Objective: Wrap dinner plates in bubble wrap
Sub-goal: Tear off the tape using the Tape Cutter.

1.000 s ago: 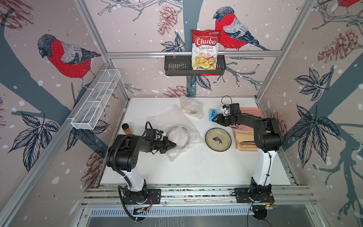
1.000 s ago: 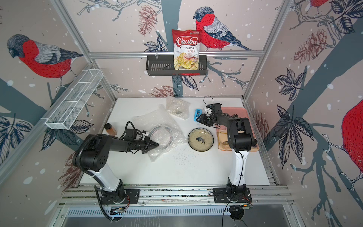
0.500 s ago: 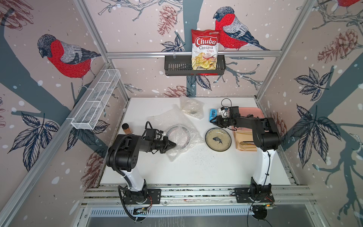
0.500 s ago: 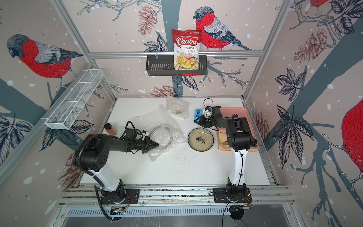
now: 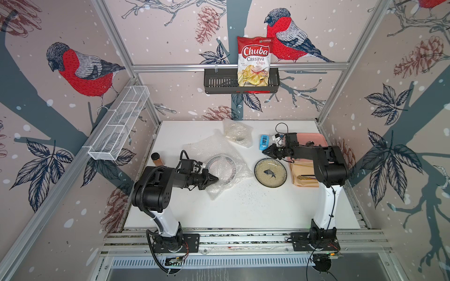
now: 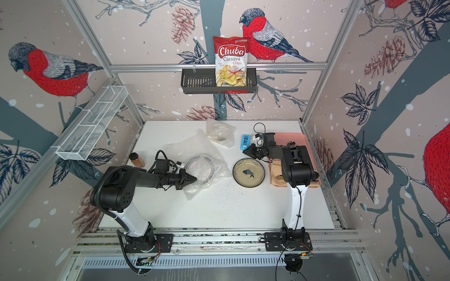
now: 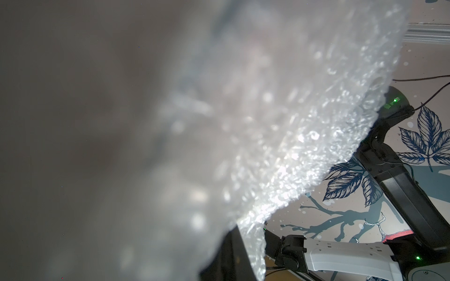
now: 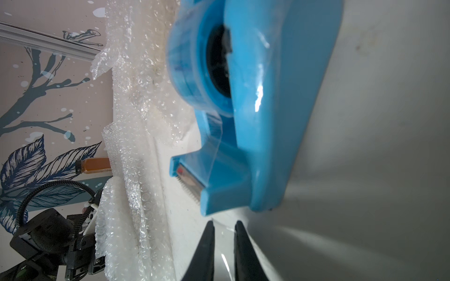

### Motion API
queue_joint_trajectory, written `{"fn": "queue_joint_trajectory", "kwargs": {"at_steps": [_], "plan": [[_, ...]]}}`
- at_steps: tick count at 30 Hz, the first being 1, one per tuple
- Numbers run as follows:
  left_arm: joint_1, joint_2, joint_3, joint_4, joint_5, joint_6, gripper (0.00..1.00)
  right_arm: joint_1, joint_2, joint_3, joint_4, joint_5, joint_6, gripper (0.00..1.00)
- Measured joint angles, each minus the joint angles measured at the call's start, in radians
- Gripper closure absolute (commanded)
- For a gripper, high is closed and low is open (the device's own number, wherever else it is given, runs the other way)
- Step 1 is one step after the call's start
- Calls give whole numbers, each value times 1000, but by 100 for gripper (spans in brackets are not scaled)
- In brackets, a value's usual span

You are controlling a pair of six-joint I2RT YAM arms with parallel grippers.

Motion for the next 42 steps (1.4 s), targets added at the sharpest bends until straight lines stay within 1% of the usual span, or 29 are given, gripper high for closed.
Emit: {"fn": "queue_joint_trajectory", "kwargs": {"at_steps": [6, 11, 20, 25, 33, 42], "plan": [[0, 1, -2, 4, 0, 0, 100, 12, -58, -23, 0, 0, 10, 92], [0, 0, -5, 10, 0, 1, 100, 30, -100, -36, 0, 7, 39, 94], [0, 5, -11, 29, 8, 2, 100, 59, -142, -46, -4, 45, 42, 97], [1, 8, -11, 31, 13, 3, 100, 64, -138, -50, -7, 59, 42, 97], [1, 16, -9, 35, 23, 3, 100, 64, -45, -45, 7, 93, 61, 98], [1, 20, -5, 35, 27, 3, 100, 76, -41, -26, -48, 221, 80, 100]]}}
